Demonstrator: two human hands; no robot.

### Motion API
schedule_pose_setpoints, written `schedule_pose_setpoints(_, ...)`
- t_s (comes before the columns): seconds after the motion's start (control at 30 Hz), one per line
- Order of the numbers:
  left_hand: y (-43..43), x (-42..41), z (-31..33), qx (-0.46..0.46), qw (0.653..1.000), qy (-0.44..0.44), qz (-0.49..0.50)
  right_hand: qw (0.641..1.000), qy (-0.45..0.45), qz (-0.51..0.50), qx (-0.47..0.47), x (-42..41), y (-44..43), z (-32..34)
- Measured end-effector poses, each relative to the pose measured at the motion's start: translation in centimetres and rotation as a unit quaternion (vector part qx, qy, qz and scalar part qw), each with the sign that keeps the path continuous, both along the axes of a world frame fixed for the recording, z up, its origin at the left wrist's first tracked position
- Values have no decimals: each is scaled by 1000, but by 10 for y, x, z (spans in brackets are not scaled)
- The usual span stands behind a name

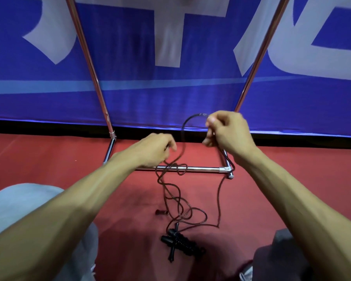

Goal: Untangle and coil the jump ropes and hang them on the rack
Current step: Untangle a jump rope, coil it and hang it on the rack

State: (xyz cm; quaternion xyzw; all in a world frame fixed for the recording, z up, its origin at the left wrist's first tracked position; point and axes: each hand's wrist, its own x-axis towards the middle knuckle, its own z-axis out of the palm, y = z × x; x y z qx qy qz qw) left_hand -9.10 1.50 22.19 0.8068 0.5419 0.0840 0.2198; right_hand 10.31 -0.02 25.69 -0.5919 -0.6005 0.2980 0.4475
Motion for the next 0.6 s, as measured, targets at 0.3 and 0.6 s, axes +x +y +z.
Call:
schedule_pose_setpoints(0.3,1,16,-7,17,998,-50,36,984,174,42,-5,16,-9,25)
schedule_pose_setpoints(0.6,3,18,-13,33,995,-48,80,968,227,105,-7,9,-8,27)
